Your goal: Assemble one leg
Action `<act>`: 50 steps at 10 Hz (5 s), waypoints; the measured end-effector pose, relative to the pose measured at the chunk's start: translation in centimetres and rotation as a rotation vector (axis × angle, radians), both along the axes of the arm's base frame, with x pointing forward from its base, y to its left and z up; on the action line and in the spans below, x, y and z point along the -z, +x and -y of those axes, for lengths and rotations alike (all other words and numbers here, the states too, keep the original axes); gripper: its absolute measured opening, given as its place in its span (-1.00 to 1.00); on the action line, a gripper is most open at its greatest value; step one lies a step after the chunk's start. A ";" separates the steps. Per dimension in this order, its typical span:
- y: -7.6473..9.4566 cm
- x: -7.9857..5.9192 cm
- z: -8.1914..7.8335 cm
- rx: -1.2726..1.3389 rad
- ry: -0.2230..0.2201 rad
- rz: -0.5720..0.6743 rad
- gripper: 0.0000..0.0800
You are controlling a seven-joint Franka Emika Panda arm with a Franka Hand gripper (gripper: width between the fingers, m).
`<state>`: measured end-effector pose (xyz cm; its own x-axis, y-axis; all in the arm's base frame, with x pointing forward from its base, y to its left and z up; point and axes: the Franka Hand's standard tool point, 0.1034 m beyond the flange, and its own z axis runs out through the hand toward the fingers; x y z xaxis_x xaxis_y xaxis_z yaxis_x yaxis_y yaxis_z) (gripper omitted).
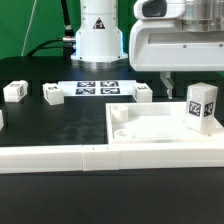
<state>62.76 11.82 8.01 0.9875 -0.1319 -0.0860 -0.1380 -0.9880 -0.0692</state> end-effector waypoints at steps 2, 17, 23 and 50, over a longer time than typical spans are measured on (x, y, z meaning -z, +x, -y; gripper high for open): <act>0.0 0.1 0.2 -0.226 -0.004 0.018 0.62; 0.0 0.2 -0.3 0.410 -0.013 0.000 -0.27; -0.1 0.3 -0.8 0.822 -0.020 -0.038 -0.27; 0.0 0.8 -0.7 0.576 -0.037 0.000 -0.27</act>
Offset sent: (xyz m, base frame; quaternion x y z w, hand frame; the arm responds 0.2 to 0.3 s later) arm 0.0002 0.0133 0.0046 -0.0032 0.0114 -0.2158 0.9764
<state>62.74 12.51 7.24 0.7552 -0.6516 -0.0711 -0.6548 -0.7550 -0.0356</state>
